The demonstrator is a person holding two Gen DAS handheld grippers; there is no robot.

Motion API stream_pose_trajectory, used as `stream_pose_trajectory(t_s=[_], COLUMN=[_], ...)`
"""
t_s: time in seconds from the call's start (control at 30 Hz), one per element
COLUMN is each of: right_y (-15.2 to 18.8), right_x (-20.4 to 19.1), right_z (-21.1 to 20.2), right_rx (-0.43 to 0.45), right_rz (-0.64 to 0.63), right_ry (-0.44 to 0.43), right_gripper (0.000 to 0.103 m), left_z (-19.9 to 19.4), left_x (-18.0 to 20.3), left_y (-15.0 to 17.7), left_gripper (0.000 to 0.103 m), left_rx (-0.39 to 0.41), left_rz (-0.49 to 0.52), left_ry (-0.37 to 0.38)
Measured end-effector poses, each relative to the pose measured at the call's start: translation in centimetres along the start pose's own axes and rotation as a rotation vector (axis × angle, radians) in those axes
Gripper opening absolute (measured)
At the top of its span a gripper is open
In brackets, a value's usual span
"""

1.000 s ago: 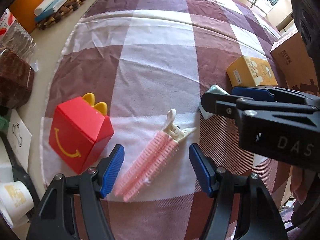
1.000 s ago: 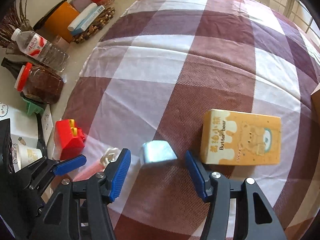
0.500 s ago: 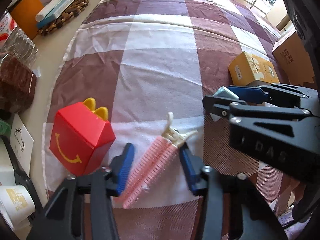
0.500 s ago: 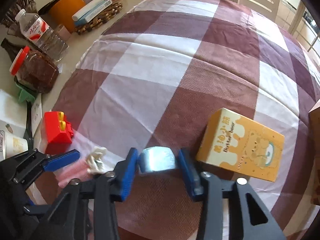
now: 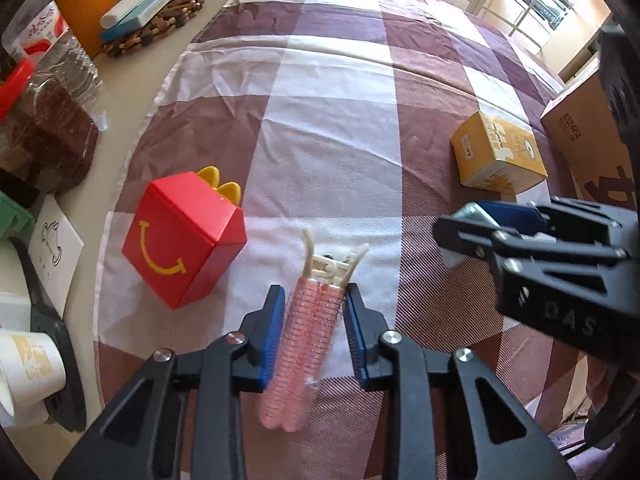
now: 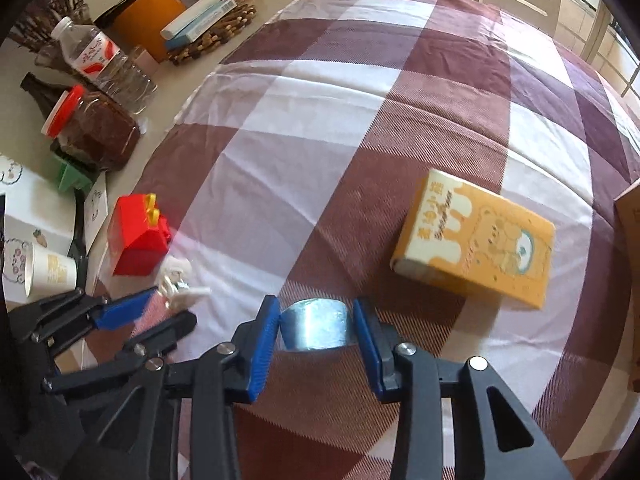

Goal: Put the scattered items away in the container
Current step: 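Grasp the pink hair curler with the left tool while the right tool grasps the blue tape roll, then carry the pink curler and blue tape roll with both tools toward the cardboard box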

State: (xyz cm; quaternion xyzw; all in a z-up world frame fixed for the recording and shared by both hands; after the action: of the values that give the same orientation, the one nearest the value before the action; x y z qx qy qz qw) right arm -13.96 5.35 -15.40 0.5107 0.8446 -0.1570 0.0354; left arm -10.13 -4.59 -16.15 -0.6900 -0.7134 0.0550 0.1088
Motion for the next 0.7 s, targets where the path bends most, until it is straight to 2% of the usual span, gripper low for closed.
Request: stream_pose_trajectory(t_s=[0.5, 0.7], right_y=[2.6, 3.3], right_x=[0.8, 0.9], right_z=[-4.4, -6.9], right_rx=[0.048, 0.087], right_rz=[0.037, 0.059], right_ry=[0.003, -0.011], right_gripper=[0.039, 0.039], left_z=[-1.8, -3.9], left_x=[0.0, 0.4], left_y=[1.5, 1.3], left_gripper=[0.028, 0.028], left_rx=[0.022, 0.052], left_rz=[-0.015, -0.017], left_ry=[0.009, 0.033])
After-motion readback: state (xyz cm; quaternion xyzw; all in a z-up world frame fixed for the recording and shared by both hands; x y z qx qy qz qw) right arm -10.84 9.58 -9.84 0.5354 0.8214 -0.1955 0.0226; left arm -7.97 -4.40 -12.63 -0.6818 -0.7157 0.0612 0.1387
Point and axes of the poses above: each gripper's, at about its wrist camera, not at the fingertips, and z roughly the way its jaws point, x to its right, y to its underside, the point moved 7 cm from there along z, roughly the way its jaws point, and after that the axes turned 2 degrees about z, right-handed, at the moved point
